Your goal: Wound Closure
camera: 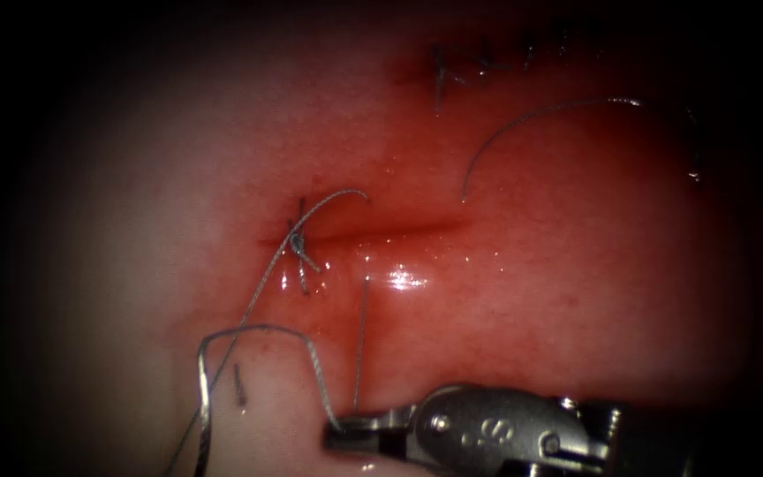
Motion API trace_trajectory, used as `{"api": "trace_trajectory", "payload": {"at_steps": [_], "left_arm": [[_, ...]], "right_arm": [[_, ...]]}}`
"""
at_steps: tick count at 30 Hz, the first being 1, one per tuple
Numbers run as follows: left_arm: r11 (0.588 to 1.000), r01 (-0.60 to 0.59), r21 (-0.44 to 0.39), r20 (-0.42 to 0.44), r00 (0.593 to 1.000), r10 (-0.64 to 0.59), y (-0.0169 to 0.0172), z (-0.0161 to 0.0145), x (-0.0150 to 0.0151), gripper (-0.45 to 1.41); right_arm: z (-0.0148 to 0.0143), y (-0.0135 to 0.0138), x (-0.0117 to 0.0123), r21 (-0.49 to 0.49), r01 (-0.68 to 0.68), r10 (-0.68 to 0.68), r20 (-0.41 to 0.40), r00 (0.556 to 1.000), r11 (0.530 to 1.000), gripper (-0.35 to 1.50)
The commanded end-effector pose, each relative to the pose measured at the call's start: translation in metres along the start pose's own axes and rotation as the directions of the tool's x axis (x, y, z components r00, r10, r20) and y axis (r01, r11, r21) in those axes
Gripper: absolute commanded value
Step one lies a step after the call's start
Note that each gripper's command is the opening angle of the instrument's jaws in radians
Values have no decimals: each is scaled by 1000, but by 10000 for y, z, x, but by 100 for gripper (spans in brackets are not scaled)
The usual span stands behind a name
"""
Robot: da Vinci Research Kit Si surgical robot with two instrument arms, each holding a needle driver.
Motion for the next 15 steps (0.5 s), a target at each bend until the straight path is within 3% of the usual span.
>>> {"api": "trace_trajectory", "payload": {"at_steps": [1, 7, 8, 10, 11, 13, 15], "left_arm": [[1000, -4, -2, 0, 1000, 4, -1, 7, -2, -45], [1000, -5, -7, 4, 1000, 5, 4, -1, 2, -45], [1000, -3, -6, 5, 1000, 3, 3, -4, 3, -45], [1000, 3, 22, 16, 1000, -3, -1, -11, 4, -45], [999, 6, 32, 23, 1000, -7, -2, -15, 5, -45], [998, 3, 58, 30, 1000, -5, -5, -24, 4, -45], [996, 3, 92, 48, 999, -8, -8, -33, 1, -45]], "right_arm": [[12, -23, 9, 23, 1, -1, -9, 1000, 1000, -35], [22, -55, 35, 76, 0, 4, -56, 998, 997, -35], [23, -53, 38, 66, 12, -7, -74, 997, 998, -8], [24, -42, 47, 10, 51, -49, -129, 990, 999, 81], [24, -35, 49, -20, 91, -93, -145, 985, 996, 104], [21, -18, 53, -71, 153, -163, -155, 974, 986, 130], [15, -1, 55, -118, 180, -199, -170, 965, 977, 136]]}}
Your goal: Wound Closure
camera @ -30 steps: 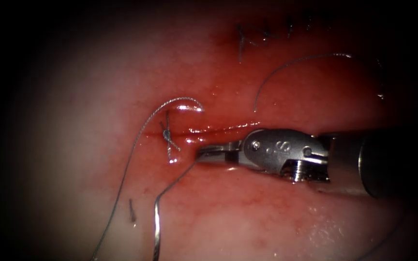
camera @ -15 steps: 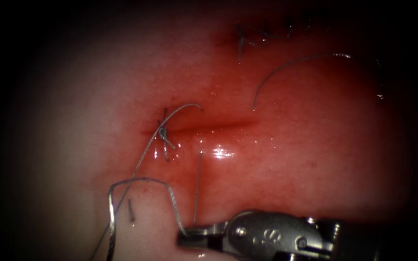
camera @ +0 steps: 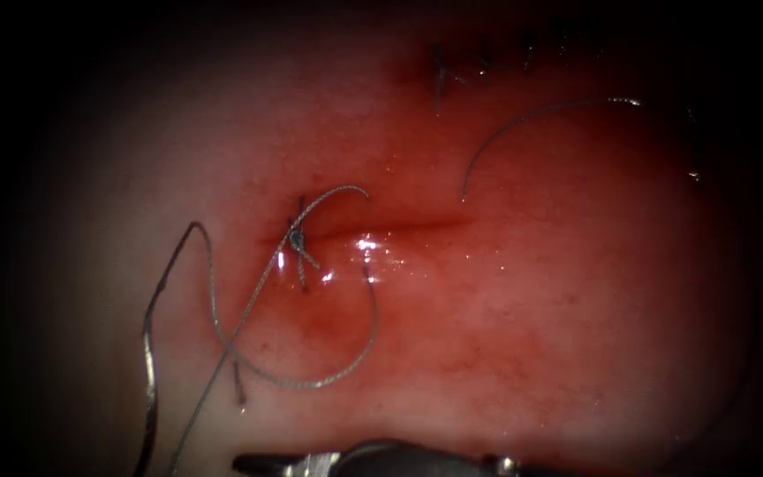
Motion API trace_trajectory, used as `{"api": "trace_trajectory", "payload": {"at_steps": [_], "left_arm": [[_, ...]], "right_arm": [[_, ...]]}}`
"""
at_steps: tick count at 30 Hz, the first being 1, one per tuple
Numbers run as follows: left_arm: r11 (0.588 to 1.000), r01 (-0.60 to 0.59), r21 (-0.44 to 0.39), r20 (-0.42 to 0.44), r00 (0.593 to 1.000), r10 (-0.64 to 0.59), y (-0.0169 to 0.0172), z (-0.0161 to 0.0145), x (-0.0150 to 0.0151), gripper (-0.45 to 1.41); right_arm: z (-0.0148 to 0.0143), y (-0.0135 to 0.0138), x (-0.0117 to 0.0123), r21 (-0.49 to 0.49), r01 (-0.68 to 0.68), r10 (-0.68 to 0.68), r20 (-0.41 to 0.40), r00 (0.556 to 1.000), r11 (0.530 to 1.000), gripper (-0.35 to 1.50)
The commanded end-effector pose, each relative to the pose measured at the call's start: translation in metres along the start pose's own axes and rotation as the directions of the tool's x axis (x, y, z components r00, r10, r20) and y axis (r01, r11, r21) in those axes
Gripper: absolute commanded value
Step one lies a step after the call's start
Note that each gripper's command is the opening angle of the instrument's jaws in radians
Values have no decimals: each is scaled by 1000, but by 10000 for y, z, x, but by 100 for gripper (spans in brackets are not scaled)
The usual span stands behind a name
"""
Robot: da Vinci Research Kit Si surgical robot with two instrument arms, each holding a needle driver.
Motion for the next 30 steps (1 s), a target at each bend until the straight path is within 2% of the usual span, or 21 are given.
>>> {"api": "trace_trajectory", "payload": {"at_steps": [1, 9, 12, 15, 16, 19, 25, 30], "left_arm": [[1000, -2, 16, 10, 1000, 2, -4, 4, -4, -45], [994, -4, 108, 61, 998, -2, -23, -6, -16, -45], [992, -5, 124, 70, 998, -4, -28, -6, -20, -45], [991, -1, 134, 74, 997, -9, -32, -6, -23, -45], [991, 0, 136, 75, 997, -11, -33, -6, -23, -45], [990, 3, 142, 78, 997, -14, -38, -6, -26, -45], [988, 4, 156, 80, 997, -17, -45, -4, -32, -45], [987, 7, 159, 82, 996, -21, -45, -4, -32, -45]], "right_arm": [[2, 17, -6, -44, 10, -11, -13, 1000, 999, 138], [-21, 60, -15, -184, 49, -49, 5, 999, 982, 143], [-27, 72, -21, -222, 96, -91, 31, 995, 970, 128], [-22, 85, -29, -271, 108, -97, 53, 994, 957, 128], [-18, 91, -33, -293, 105, -91, 62, 994, 950, 133], [-7, 103, -44, -298, 104, -90, 60, 994, 949, 133], [17, 118, -61, -311, 125, -95, 110, 989, 942, 133], [25, 125, -74, -311, 134, -94, 142, 985, 941, 133]]}}
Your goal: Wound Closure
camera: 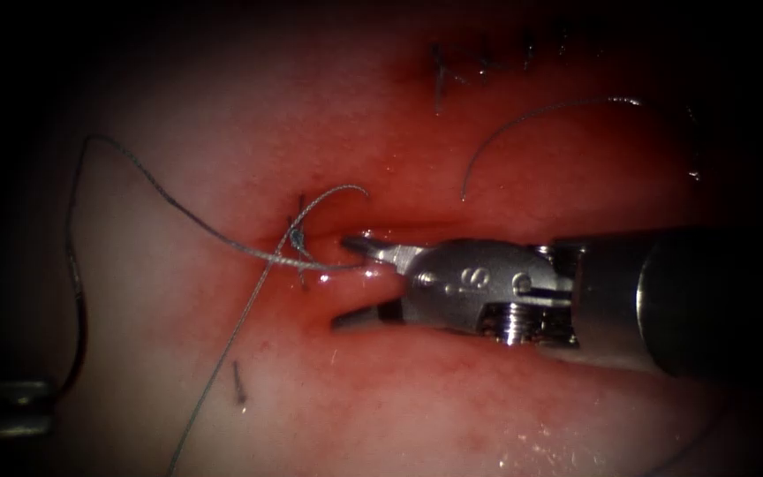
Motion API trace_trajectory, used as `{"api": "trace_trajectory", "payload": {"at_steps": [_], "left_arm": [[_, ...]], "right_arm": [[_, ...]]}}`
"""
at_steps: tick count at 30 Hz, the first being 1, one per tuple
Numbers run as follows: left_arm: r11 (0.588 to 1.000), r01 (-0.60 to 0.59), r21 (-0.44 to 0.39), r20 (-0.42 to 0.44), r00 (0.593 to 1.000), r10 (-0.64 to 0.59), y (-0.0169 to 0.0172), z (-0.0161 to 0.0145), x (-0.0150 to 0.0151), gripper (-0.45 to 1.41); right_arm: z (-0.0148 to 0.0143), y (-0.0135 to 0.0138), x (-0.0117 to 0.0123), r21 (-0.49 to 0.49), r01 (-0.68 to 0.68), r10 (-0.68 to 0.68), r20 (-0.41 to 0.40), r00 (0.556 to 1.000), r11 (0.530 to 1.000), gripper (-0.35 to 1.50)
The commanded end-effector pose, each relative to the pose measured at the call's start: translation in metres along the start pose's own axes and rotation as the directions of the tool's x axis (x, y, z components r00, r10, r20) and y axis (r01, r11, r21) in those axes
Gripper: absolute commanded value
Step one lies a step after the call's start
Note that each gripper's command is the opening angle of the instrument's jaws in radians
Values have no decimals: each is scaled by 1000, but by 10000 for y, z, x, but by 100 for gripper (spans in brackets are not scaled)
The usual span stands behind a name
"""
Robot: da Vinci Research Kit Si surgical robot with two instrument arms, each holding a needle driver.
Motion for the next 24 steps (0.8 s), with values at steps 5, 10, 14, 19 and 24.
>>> {"api": "trace_trajectory", "payload": {"at_steps": [5, 10, 14, 19, 24], "left_arm": [[1000, 4, -7, -3, 1000, -4, 1, 8, 0, -45], [1000, 6, -6, -2, 1000, -6, 1, 9, 0, -45], [1000, 9, -7, -2, 1000, -9, 1, 9, 0, -45], [1000, 8, -4, -2, 1000, -8, -1, 13, -4, -45], [1000, -6, -11, 36, 999, 7, 2, 14, -16, -45]], "right_arm": [[8, -2, -15, 8, -5, 5, 34, 999, 1000, 99], [-1, -2, -21, 15, -15, 13, 90, 996, 1000, -35], [-8, -4, -20, -9, -43, 44, 99, 994, 999, -35], [-24, -43, -8, 97, -53, 38, 150, 988, 994, -35], [-44, -98, 15, 212, -77, 26, 236, 972, 974, -35]]}}
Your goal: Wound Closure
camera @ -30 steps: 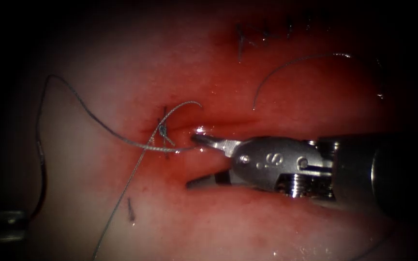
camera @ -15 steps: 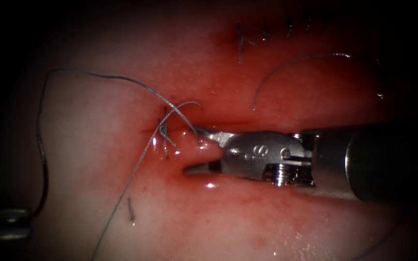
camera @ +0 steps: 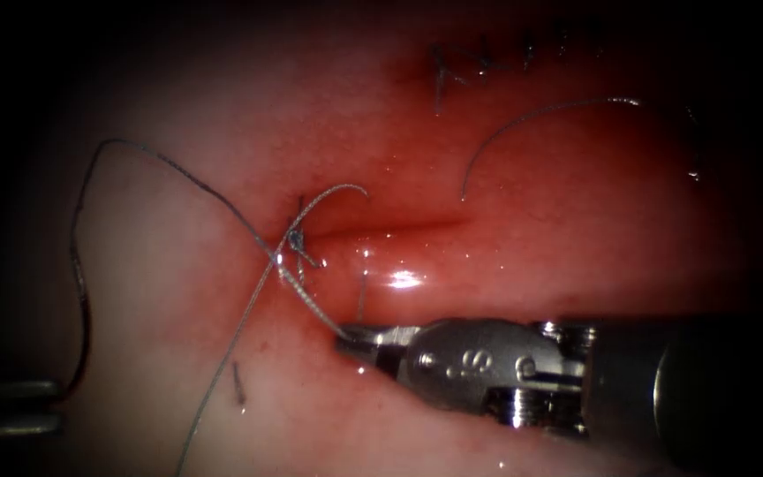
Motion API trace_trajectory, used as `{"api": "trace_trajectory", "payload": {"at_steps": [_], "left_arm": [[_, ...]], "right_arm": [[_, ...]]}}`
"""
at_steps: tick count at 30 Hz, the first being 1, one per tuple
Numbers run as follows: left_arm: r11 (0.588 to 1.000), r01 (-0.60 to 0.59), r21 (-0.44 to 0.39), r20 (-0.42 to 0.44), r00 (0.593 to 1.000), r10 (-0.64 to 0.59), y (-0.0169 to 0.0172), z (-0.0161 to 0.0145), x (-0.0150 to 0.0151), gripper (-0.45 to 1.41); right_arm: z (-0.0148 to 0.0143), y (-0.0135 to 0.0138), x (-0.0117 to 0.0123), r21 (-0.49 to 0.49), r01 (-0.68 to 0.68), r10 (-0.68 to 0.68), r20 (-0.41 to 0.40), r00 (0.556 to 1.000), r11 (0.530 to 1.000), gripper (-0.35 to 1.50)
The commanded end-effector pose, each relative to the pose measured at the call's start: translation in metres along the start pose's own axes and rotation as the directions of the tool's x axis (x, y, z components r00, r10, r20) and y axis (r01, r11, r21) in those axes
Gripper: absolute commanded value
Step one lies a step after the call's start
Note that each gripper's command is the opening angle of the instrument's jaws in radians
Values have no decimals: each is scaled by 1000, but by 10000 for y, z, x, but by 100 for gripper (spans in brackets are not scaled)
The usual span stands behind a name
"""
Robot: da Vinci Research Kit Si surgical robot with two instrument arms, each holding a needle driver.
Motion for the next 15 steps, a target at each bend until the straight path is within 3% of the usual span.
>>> {"api": "trace_trajectory", "payload": {"at_steps": [1, 5, 11, 15], "left_arm": [[1000, -8, -11, 26, 1000, 9, 3, 9, -4, -45], [1000, -19, -21, 84, 996, 20, 10, 12, -11, -45], [1000, -16, -21, 86, 996, 18, 10, 9, -11, -45], [1000, -18, -18, 92, 996, 20, 10, 5, -13, -45]], "right_arm": [[4, -37, 14, 61, -5, 3, 29, 1000, 998, -35], [-3, -80, 37, 140, -2, -11, 91, 996, 990, -35], [-13, -131, 62, 193, 4, -31, 136, 990, 981, -35], [-11, -135, 76, 194, 14, -32, 90, 995, 981, -35]]}}
